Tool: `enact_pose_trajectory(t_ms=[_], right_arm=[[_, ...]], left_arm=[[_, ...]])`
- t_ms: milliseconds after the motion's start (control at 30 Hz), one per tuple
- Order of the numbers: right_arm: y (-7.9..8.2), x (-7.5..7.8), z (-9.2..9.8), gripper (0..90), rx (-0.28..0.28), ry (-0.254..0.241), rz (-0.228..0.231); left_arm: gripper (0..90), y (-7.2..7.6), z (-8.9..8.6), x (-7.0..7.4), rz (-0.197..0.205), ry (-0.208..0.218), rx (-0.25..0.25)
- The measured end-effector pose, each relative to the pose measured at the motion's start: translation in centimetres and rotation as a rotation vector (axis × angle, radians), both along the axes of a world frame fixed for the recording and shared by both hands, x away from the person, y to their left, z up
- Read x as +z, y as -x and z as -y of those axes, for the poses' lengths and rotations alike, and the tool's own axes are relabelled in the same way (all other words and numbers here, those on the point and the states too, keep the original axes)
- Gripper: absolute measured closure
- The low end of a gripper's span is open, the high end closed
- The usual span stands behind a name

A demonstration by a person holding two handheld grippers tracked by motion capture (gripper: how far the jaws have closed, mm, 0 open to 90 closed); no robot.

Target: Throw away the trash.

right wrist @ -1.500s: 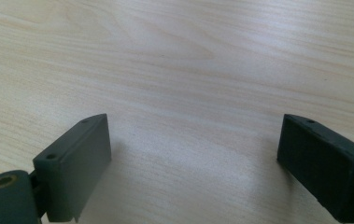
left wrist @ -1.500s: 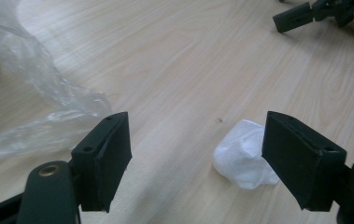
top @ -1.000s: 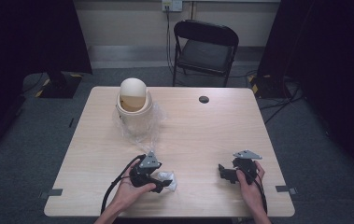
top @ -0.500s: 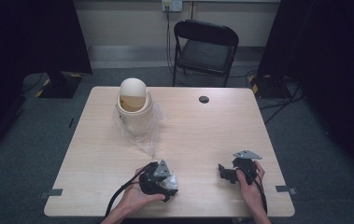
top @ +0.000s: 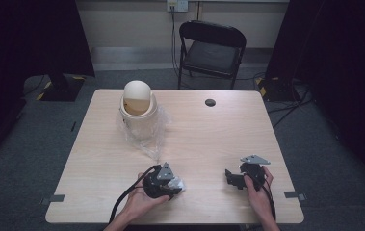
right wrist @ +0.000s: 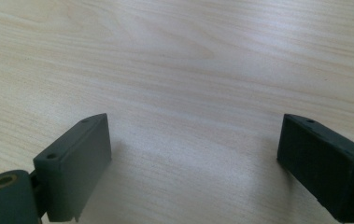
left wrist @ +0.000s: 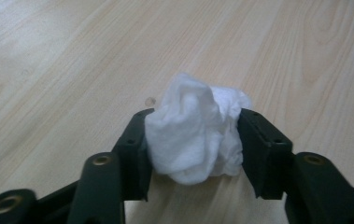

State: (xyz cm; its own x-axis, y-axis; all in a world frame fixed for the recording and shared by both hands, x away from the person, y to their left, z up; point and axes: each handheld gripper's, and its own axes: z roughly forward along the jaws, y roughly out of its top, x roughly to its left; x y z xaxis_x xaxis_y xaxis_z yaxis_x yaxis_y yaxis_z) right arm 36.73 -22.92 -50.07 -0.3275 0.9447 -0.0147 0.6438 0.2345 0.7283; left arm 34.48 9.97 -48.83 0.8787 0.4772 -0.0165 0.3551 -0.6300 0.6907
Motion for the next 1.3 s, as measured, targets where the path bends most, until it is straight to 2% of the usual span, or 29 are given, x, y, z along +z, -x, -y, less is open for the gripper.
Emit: enact_pose_trajectory(t_ms=[33,167,300,433,533,567,633,767,1000,1133,1300], right_arm=[[0.0,0.0,0.0,9.0,0.0,0.0,0.0],[0.0,0.0,0.0,9.0,0.0,0.0,0.0],[0.0,0.0,0.0,9.0,0.0,0.0,0.0],[0.0,0.0,0.0,9.0,0.0,0.0,0.0],[0.0,0.0,0.0,8.9,0.0,0.0,0.0],[0.0,0.0,0.0,8.9,0.002,0.0,-0.001],[0.0,0.0,0.0,8.9,0.001,0.0,-0.001],[0.0,0.0,0.0,9.0,0.001,0.001,-0.001],[0.0,0.0,0.0,8.9,0.001,0.0,-0.001],[0.0,0.0,0.0,8.9,0.001,0.0,-0.001],[0.0,0.0,0.0,8.9,0.002,0.0,-0.001]], left_arm=[[54.4,0.1,0.1,0.0,0.001,0.01,0.004],[61.8,0.0,0.0,0.1,0.004,-0.007,-0.008],[67.5,-0.2,-0.2,0.0,-0.018,0.032,0.0],[68.5,-0.2,-0.4,0.2,-0.022,0.029,-0.002],[69.4,-0.2,-0.6,0.3,-0.019,0.04,-0.005],[69.4,-0.2,-0.7,0.3,-0.02,0.058,-0.002],[69.4,-0.2,-1.0,0.6,-0.012,0.054,0.011],[69.4,-0.3,-1.7,1.2,-0.004,0.075,0.026],[69.5,-1.0,-3.0,2.1,-0.006,0.157,0.073],[69.6,-1.2,-3.3,2.4,0.014,0.134,0.078],[69.9,-1.4,-4.2,3.1,0.031,0.159,0.089]])
